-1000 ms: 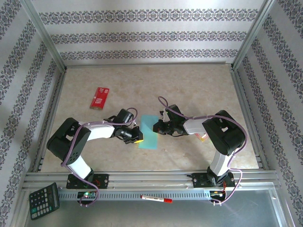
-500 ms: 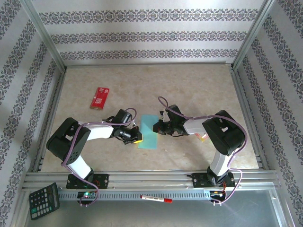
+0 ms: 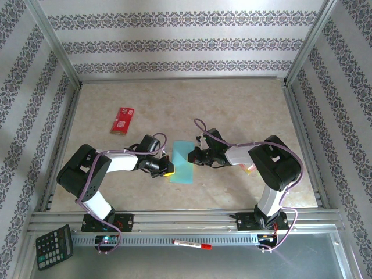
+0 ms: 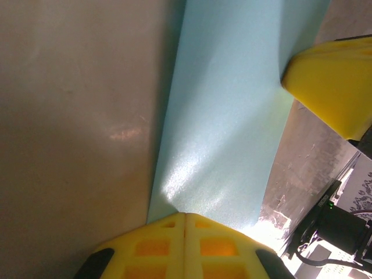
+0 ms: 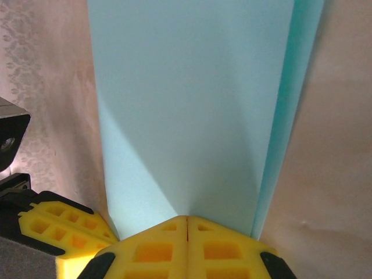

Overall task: Fold a paper plane with a square sheet of paper (pick it up from the middle)
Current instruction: First fold in half a square sheet of paper at the center of the table.

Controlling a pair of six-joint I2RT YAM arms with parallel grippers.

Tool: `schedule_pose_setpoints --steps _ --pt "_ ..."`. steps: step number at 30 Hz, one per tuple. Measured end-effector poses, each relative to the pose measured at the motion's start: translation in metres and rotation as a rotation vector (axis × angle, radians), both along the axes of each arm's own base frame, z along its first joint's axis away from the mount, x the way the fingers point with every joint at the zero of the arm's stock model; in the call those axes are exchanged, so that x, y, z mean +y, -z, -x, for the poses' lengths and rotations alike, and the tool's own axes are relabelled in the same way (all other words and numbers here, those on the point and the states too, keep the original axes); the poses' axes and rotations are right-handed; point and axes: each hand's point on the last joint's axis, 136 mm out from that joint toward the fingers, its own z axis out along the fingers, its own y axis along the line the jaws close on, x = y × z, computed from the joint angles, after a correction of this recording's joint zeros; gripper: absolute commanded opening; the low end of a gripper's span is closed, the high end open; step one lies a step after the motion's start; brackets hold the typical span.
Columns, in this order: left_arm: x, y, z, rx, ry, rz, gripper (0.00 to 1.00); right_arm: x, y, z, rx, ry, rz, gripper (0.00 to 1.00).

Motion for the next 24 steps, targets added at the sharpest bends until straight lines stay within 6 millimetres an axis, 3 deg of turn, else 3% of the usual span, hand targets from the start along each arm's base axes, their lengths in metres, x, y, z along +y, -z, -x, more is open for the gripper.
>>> schedule_pose_setpoints --steps 10,16,20,24 --pt "0.002 0.0 0.0 -0.003 0.007 0.047 0.0 -0.009 -0.003 0.002 0.034 0.018 0.018 0.12" --pt "0.002 0.0 0.0 -0.018 0.033 0.043 0.0 -0.015 -0.021 0.002 0.029 0.032 0.019 0.13" --pt "0.002 0.001 0.001 -0.021 0.048 0.037 0.0 0.003 -0.038 -0.003 -0.006 0.005 -0.011 0.09" --pt "0.003 0.001 0.001 -0.023 0.054 0.033 0.0 0.036 -0.049 -0.006 -0.022 -0.036 -0.059 0.02"
